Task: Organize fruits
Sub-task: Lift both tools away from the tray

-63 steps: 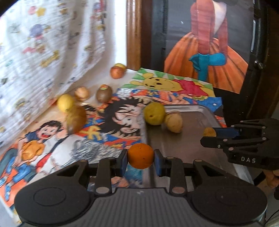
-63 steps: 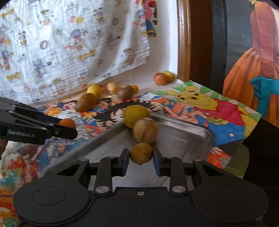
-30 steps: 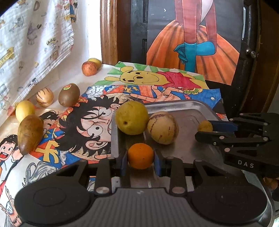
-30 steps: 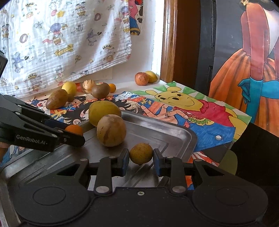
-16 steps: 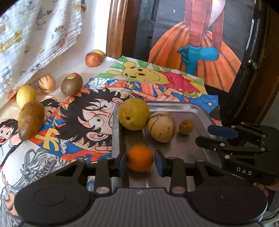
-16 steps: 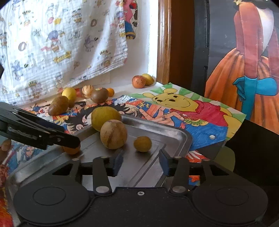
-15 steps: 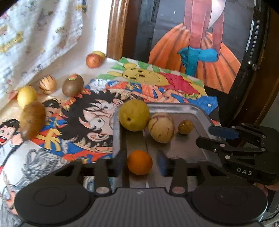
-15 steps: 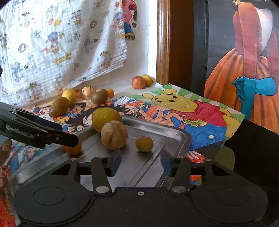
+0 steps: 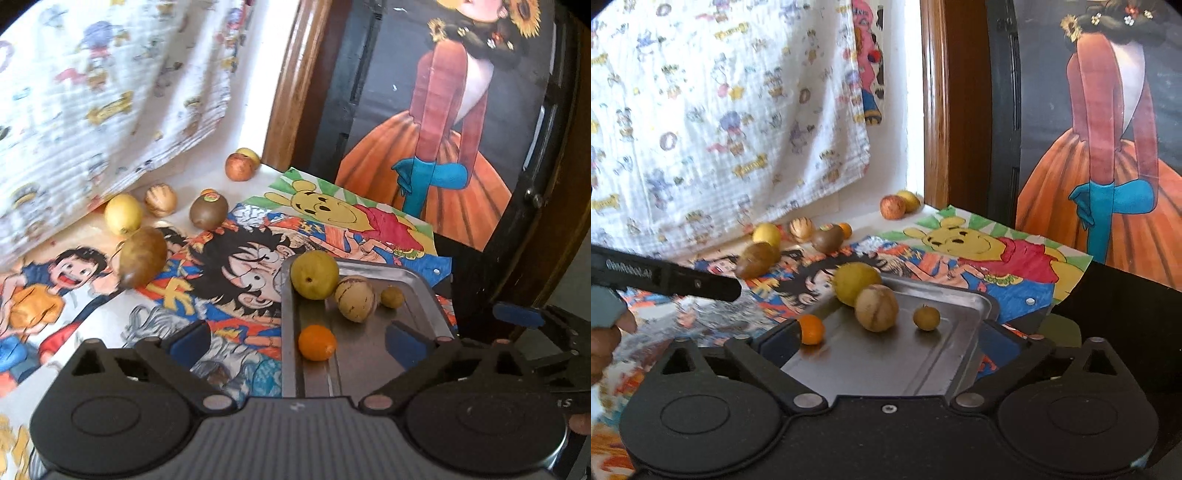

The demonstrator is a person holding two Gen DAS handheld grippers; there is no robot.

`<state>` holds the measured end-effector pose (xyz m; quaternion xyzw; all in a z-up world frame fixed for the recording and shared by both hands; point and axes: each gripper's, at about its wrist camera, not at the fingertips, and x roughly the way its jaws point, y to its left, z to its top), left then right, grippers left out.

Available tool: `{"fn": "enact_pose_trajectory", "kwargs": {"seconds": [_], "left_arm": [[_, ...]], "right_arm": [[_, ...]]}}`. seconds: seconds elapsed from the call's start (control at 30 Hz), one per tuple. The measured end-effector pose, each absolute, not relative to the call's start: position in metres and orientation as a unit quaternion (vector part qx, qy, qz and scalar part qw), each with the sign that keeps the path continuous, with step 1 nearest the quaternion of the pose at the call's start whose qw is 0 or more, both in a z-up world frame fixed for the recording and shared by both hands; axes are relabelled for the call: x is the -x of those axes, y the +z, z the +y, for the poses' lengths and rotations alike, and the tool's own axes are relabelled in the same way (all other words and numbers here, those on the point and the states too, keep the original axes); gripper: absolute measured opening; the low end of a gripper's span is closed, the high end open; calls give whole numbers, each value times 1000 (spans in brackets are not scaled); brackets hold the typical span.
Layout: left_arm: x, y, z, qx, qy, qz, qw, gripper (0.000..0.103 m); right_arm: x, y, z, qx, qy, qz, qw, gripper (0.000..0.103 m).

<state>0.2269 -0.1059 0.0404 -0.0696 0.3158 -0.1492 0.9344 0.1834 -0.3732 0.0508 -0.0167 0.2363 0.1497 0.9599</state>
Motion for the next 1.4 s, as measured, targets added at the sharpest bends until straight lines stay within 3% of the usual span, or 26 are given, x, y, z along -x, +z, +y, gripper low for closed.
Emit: {"fn": "enact_pose_trajectory", "kwargs": {"seconds": [0.2, 0.5, 0.83, 1.4], "left_arm": [[-191, 45, -87, 75, -119, 290, 947, 103], [-125, 36, -62, 71, -77, 264, 959, 103], [-70, 32, -29, -12, -2, 258, 966, 103], [-51, 11, 24, 12, 31, 283, 958, 103]], "right_arm": [[-148, 63, -356, -30, 114, 254, 960, 102], [-86, 63, -313, -3, 107, 254, 961, 102], [-50, 48, -266, -16, 82, 290, 953, 102], [-33, 25, -223, -45, 94, 341, 934, 102]]}}
